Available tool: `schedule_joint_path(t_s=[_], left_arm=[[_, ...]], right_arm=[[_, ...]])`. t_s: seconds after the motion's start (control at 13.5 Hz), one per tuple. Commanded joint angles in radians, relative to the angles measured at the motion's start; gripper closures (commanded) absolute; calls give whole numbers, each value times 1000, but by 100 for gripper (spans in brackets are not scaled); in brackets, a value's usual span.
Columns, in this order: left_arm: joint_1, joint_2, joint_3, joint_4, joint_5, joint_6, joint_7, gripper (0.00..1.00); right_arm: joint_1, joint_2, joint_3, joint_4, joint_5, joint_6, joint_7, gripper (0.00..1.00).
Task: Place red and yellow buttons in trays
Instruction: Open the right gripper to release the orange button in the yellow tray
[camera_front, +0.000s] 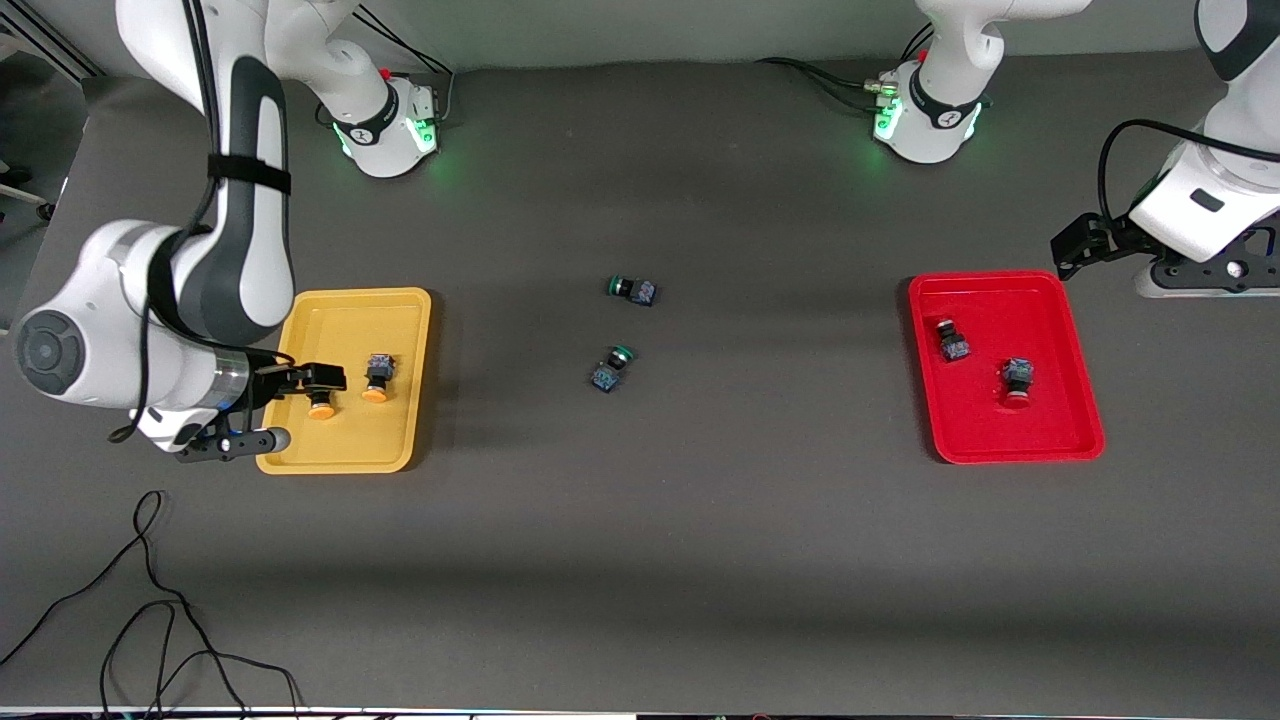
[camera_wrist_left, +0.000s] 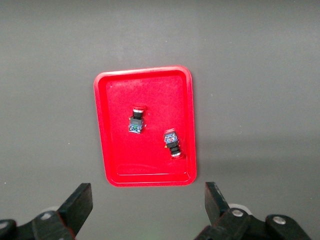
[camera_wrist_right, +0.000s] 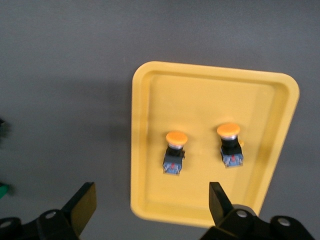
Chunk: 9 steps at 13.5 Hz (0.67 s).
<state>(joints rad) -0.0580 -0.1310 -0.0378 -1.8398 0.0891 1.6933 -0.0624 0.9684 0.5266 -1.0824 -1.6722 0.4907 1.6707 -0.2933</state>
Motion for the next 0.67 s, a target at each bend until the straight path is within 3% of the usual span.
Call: schedule_joint_path(t_s=[0.0,0.22,0.37,0.45,0.59], left_arm=[[-13,51,-28,49,17,-23,-19,0],[-5,51,-28,51,18,-38,-14,0],[3,48,-10,77,18,-55,-13,0],[3,48,11,77,11,-69,7,0],[3,48,41,80,5,-70,68,0]], right_arm=[[1,12,-19,121,-46,-107,63,0],[0,1,-24,181,-72,-149,78,0],[0,-66,-4,186,-137,-151,182,0],[-16,-112,53,186,-179,-155,247,0],[-135,-216,248,178,-304,-155,327,0]])
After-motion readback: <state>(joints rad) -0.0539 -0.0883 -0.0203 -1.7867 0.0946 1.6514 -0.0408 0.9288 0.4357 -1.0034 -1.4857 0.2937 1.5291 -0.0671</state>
